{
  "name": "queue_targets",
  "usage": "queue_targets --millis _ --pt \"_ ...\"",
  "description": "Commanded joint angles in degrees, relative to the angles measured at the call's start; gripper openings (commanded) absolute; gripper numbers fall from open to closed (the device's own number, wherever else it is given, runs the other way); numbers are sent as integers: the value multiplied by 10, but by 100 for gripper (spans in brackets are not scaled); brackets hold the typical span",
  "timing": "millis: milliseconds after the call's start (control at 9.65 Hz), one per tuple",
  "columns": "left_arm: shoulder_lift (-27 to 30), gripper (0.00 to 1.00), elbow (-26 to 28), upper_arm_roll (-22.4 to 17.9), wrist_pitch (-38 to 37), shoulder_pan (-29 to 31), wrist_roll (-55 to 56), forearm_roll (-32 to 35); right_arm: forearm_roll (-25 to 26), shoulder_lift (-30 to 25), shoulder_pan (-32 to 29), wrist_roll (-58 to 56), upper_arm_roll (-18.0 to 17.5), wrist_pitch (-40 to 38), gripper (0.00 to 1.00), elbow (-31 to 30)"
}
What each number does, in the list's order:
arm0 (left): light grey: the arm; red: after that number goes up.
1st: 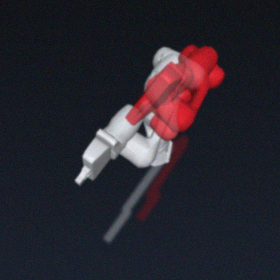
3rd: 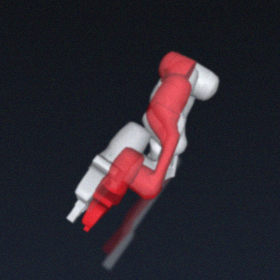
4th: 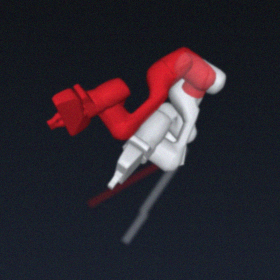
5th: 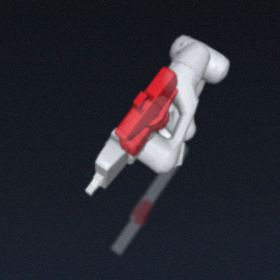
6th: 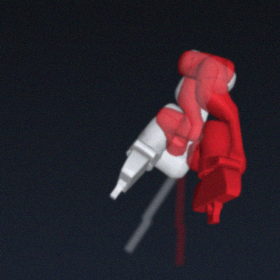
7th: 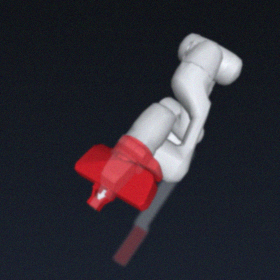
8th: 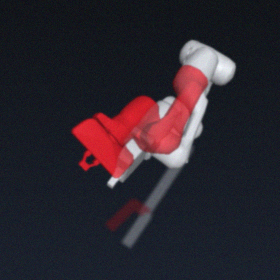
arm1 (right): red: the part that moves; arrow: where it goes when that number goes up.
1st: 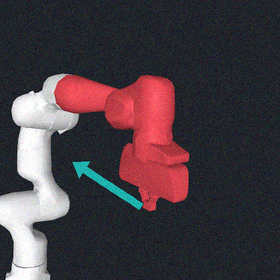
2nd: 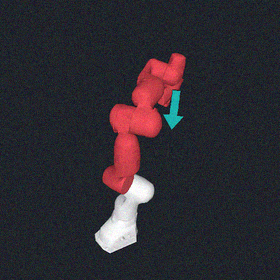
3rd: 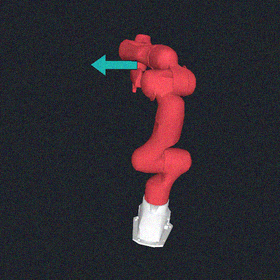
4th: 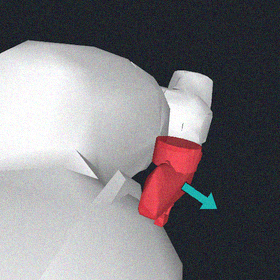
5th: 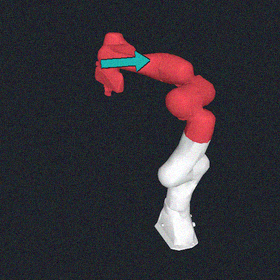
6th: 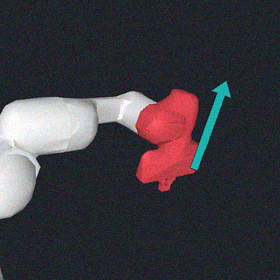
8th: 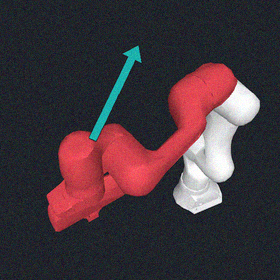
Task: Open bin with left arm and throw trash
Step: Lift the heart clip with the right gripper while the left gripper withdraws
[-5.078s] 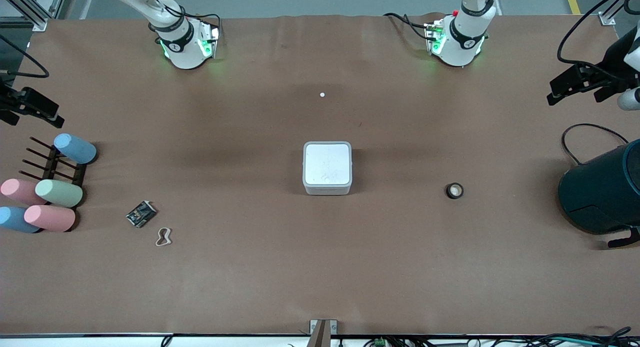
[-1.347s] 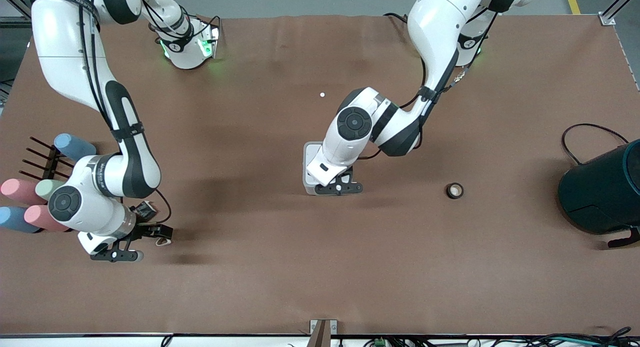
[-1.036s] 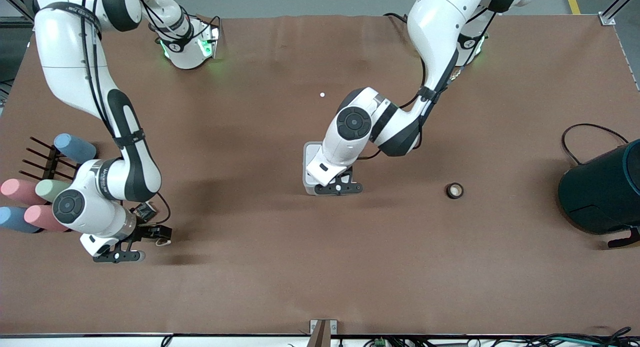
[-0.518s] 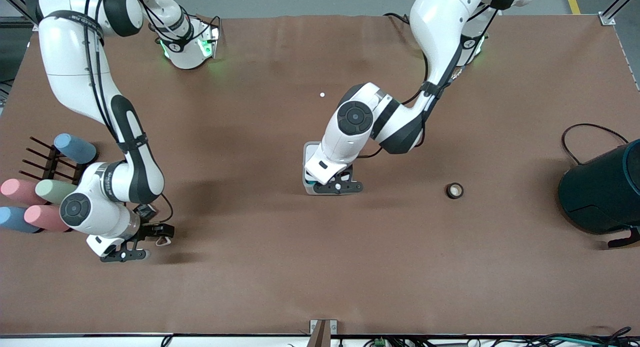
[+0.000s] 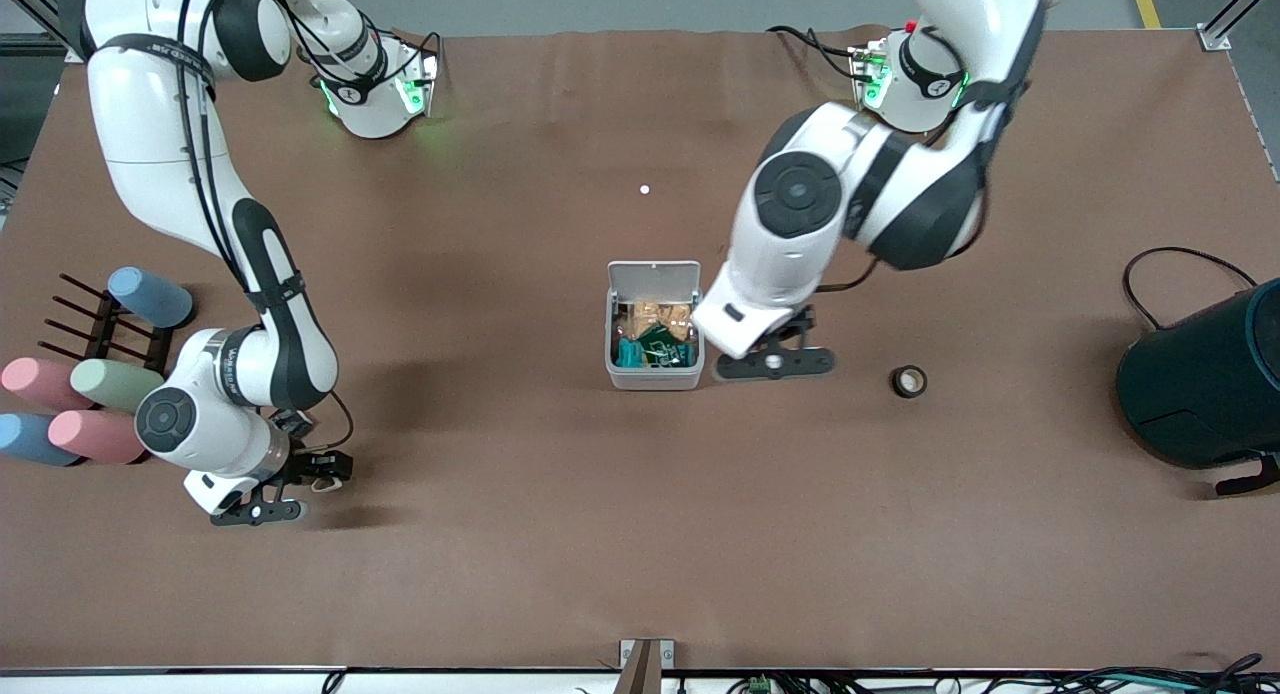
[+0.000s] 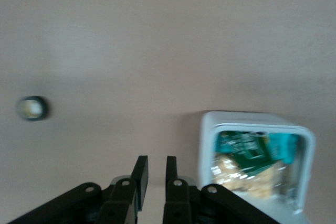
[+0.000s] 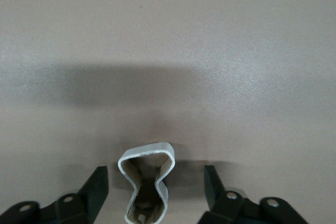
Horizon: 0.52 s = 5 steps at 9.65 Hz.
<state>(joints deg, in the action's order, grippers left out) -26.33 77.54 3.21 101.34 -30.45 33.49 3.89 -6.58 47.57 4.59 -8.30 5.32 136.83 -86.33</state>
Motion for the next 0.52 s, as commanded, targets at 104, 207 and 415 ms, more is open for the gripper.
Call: queue_targets --millis 104,207,415 --pt "96 100 17 2 -112 79 -112 12 -7 2 2 -8 -1 3 53 0" --pt "124 100 18 5 -129 114 -120 11 -7 2 4 -8 -1 3 45 0" --pt "170 100 20 6 -152 168 -137 9 -7 1 7 -2 -1 -2 31 0"
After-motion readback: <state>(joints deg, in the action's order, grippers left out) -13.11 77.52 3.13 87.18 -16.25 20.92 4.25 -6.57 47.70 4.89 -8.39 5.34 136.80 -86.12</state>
